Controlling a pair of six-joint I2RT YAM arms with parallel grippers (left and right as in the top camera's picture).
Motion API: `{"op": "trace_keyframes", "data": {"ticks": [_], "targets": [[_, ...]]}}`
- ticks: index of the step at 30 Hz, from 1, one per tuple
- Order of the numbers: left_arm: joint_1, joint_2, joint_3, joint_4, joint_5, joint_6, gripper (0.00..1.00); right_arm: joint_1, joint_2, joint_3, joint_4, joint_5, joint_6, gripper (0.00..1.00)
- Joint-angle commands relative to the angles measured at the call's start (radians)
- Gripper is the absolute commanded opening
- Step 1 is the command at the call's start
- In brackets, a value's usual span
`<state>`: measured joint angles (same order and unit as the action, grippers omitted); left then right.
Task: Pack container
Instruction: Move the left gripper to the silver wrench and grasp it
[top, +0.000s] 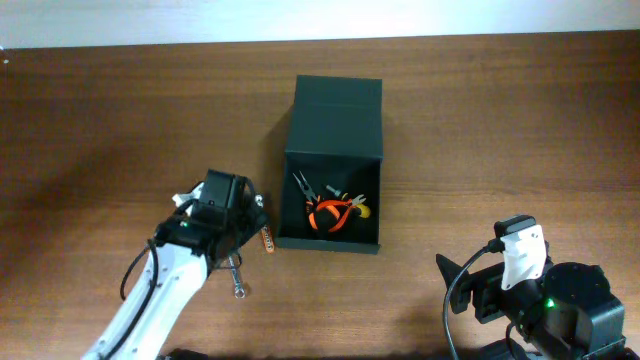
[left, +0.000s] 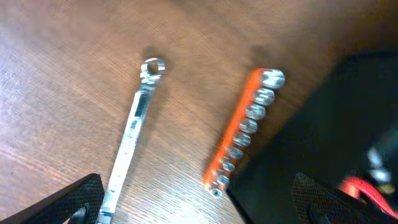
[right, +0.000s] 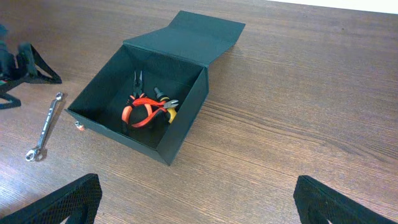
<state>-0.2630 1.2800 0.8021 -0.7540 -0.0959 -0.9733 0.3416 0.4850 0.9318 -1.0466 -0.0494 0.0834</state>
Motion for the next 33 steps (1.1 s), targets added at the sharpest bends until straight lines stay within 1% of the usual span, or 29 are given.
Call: {"op": "trace_keyframes", "data": {"ticks": [1, 6, 10, 14, 20, 25, 30, 31, 33], "targets": [[0.05, 0.055, -0.01, -0.016, 0.076, -0.033, 0.99, -0.002, -0.002, 0.0, 0.003, 0.005, 0.011, 0.99], [0.072, 0.129, -0.01, -0.019, 0.093, -0.01, 0.99, -0.002, -0.002, 0.0, 0.003, 0.005, 0.011, 0.99], [0.072, 0.171, -0.01, -0.02, 0.101, 0.089, 0.99, -0.002, -0.002, 0.0, 0.003, 0.005, 0.011, 0.99], [0.072, 0.208, -0.01, -0.021, 0.101, 0.15, 0.99, -0.002, -0.002, 0.0, 0.003, 0.005, 0.011, 0.99], [0.091, 0.251, -0.036, -0.02, 0.111, 0.161, 1.0, -0.002, -0.002, 0.0, 0.003, 0.005, 0.011, 0.99], [0.136, 0.257, -0.097, -0.005, 0.135, 0.161, 0.91, -0.002, -0.002, 0.0, 0.003, 0.005, 0.011, 0.99], [0.149, 0.257, -0.133, 0.016, 0.152, 0.161, 0.89, -0.002, -0.002, 0.0, 0.003, 0.005, 0.011, 0.99], [0.149, 0.257, -0.135, 0.021, 0.154, 0.161, 0.82, -0.002, -0.002, 0.0, 0.003, 0.005, 0.011, 0.99], [0.149, 0.257, -0.135, 0.028, 0.156, 0.161, 0.76, -0.002, -0.002, 0.0, 0.003, 0.005, 0.011, 0.99]]}}
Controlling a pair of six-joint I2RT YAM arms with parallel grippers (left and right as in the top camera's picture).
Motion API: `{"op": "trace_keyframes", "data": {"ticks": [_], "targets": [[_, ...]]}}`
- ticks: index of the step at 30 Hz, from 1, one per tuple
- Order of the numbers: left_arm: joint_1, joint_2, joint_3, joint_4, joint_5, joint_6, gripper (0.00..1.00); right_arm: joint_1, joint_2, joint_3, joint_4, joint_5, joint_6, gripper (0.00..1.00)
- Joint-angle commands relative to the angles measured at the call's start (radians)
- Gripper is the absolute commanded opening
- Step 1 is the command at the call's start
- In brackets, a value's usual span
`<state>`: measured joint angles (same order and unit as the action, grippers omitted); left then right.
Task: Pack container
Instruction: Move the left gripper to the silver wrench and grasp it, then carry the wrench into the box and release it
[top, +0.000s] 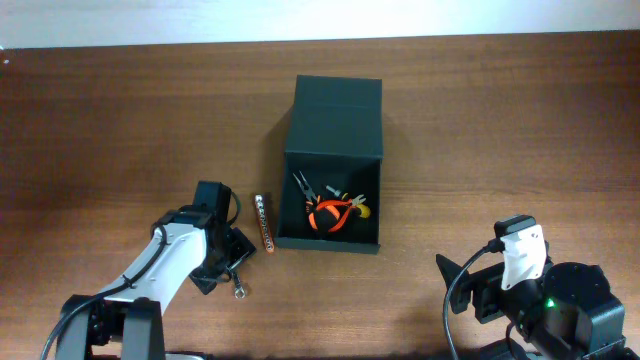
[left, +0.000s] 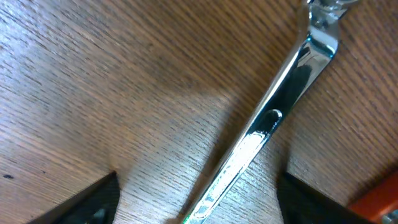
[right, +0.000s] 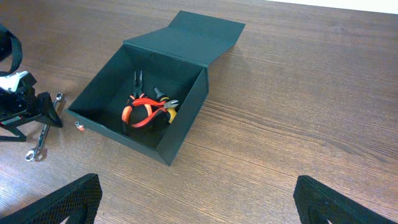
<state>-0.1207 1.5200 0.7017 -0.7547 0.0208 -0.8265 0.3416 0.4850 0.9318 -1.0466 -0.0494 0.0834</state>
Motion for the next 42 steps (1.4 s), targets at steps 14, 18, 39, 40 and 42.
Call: {"op": "trace_keyframes", "data": {"ticks": [14, 18, 39, 40, 42], "targets": [[0.006, 0.017, -0.035, 0.056, 0.04, 0.014, 0.12, -0.002, -0.002, 0.0, 0.003, 0.005, 0.011, 0.99], [0.006, 0.017, -0.035, 0.073, 0.039, 0.014, 0.11, -0.002, -0.002, 0.0, 0.003, 0.005, 0.011, 0.99], [0.006, -0.361, -0.034, 0.145, -0.01, 0.014, 0.07, -0.002, -0.002, 0.0, 0.003, 0.005, 0.011, 0.99], [0.006, -0.379, -0.031, 0.145, -0.01, 0.014, 0.07, -0.002, -0.002, 0.0, 0.003, 0.005, 0.011, 0.99], [0.005, -0.399, -0.018, 0.141, -0.008, 0.016, 0.07, -0.002, -0.002, 0.0, 0.003, 0.005, 0.011, 0.99]]}}
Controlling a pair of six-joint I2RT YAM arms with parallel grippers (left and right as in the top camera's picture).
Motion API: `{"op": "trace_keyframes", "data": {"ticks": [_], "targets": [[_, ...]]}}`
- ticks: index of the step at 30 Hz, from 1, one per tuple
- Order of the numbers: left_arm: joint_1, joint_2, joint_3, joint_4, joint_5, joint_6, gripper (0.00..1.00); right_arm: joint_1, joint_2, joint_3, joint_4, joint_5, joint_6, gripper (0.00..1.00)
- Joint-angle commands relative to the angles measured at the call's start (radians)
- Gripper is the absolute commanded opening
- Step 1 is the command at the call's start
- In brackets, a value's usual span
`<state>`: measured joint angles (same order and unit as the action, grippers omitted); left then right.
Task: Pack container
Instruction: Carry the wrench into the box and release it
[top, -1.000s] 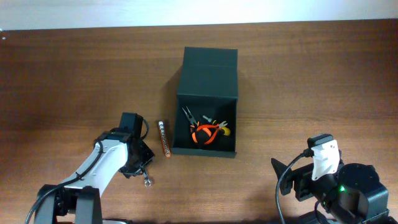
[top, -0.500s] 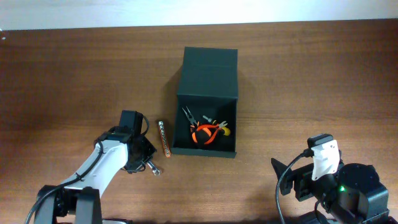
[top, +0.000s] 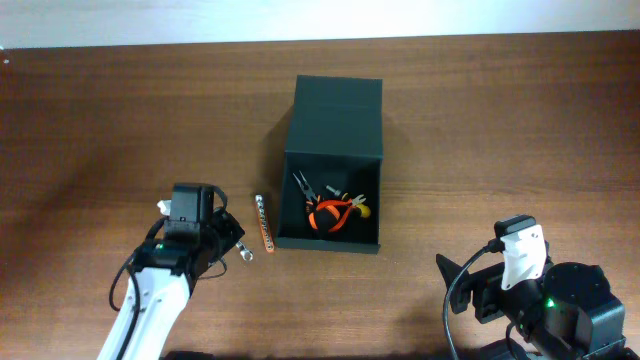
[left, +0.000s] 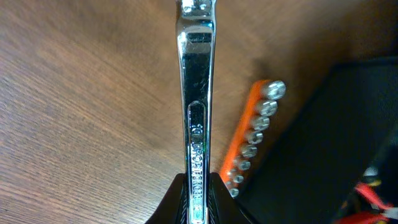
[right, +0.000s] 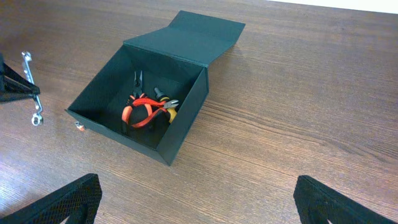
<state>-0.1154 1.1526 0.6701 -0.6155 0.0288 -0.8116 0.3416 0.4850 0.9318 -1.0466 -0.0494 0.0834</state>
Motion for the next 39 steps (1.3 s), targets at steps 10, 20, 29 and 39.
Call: {"op": "trace_keyframes", "data": {"ticks": [10, 20, 29, 39], "targets": [[-0.108, 0.007, 0.214, 0.002, 0.043, 0.11, 0.02, -0.002, -0.002, 0.0, 0.003, 0.005, 0.011, 0.99], [-0.328, 0.246, 0.458, 0.006, 0.042, 0.101, 0.02, -0.002, -0.002, 0.0, 0.003, 0.005, 0.011, 0.99], [-0.48, 0.465, 0.518, 0.137, 0.042, -0.114, 0.04, -0.002, -0.002, 0.0, 0.003, 0.005, 0.011, 0.99], [-0.51, 0.587, 0.518, 0.14, -0.003, -0.38, 0.04, -0.002, -0.002, 0.0, 0.003, 0.005, 0.011, 0.99]]}}
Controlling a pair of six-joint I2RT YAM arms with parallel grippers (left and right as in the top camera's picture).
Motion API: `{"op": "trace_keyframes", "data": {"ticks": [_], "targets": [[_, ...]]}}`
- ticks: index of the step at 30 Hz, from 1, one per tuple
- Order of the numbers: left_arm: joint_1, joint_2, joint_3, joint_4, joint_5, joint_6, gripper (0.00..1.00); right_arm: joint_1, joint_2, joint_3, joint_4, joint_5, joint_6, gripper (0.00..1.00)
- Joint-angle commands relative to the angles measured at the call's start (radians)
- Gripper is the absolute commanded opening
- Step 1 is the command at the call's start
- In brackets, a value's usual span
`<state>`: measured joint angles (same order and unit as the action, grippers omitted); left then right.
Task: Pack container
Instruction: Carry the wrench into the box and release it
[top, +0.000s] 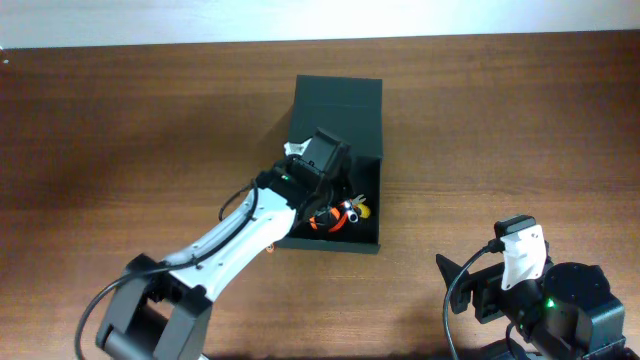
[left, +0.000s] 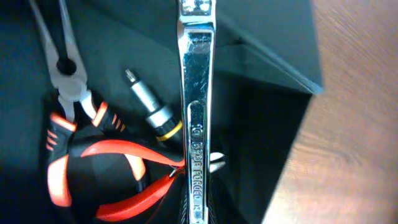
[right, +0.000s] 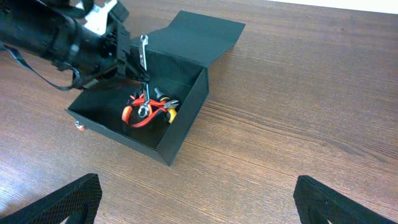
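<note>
A dark green open box (top: 330, 243) sits mid-table, its lid (top: 338, 115) folded back. Inside lie orange-handled pliers (left: 93, 171), needle-nose pliers (left: 65, 81) and a yellow-banded driver bit (left: 151, 112). My left gripper (top: 322, 172) hangs over the box interior, shut on a chrome wrench (left: 194, 106). The wrench (right: 143, 78) points down toward the pliers, its lower end just above them. My right gripper (right: 196, 208) stands open near the table's front right, with nothing between its fingers.
An orange socket rail lies outside the box's left wall; only its end (right: 78, 125) shows, and the left arm (top: 230, 235) hides it from above. Bare wooden table (top: 500, 130) surrounds the box.
My left gripper has moved right with the wrench, from above the table left of the socket rail to over the box interior. The right arm has not moved.
The wrench first lay on the table left of the socket rail, my left gripper open above it. Then the open fingers were down around its shaft. After that the gripper held it lifted off the table, and now it hangs inside the box opening.
</note>
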<state>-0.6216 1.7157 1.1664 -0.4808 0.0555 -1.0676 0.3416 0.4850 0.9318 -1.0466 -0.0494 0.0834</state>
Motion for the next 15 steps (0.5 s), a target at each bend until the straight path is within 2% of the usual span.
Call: {"op": "trace_keyframes", "data": {"ticks": [1, 9, 12, 14, 15], "targets": [[-0.004, 0.033, 0.022, 0.006, -0.034, -0.148, 0.04, -0.002, -0.002, 0.0, 0.003, 0.005, 0.011, 0.99], [-0.004, 0.105, 0.021, 0.005, -0.059, -0.291, 0.05, -0.002, -0.002, 0.0, 0.003, 0.005, 0.011, 0.99], [-0.004, 0.119, 0.021, 0.002, -0.051, -0.29, 0.2, -0.002, -0.002, 0.0, 0.003, 0.005, 0.011, 0.99], [-0.004, 0.119, 0.021, -0.002, -0.051, -0.289, 0.42, -0.002, -0.002, 0.0, 0.003, 0.005, 0.011, 0.99], [-0.004, 0.119, 0.021, -0.001, -0.051, -0.289, 0.49, -0.002, -0.002, 0.0, 0.003, 0.005, 0.011, 0.99]]}}
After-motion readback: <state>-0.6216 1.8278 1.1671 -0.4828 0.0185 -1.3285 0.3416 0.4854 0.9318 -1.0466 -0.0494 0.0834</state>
